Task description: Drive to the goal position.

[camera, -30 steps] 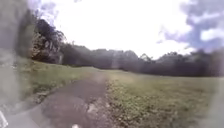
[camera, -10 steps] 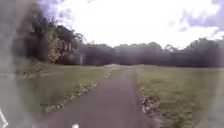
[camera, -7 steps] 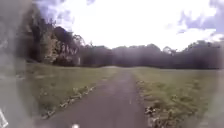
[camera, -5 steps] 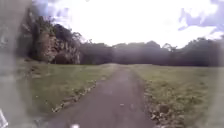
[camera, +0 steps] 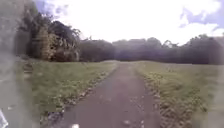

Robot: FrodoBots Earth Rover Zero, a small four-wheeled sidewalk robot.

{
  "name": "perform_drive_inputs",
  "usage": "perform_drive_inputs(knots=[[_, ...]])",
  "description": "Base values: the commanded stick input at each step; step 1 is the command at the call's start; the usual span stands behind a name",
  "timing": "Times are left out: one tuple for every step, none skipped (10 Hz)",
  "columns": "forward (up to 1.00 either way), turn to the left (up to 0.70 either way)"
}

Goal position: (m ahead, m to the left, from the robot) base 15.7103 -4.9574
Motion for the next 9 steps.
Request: perform_drive_inputs(knots=[[1.0,-0.13],[1.0,-0.01],[1.0,0.0],[1.0,0.0],[1.0,0.0],[1.0,0.0],[1.0,0.0],[1.0,0.0],[1.0,-0.37]])
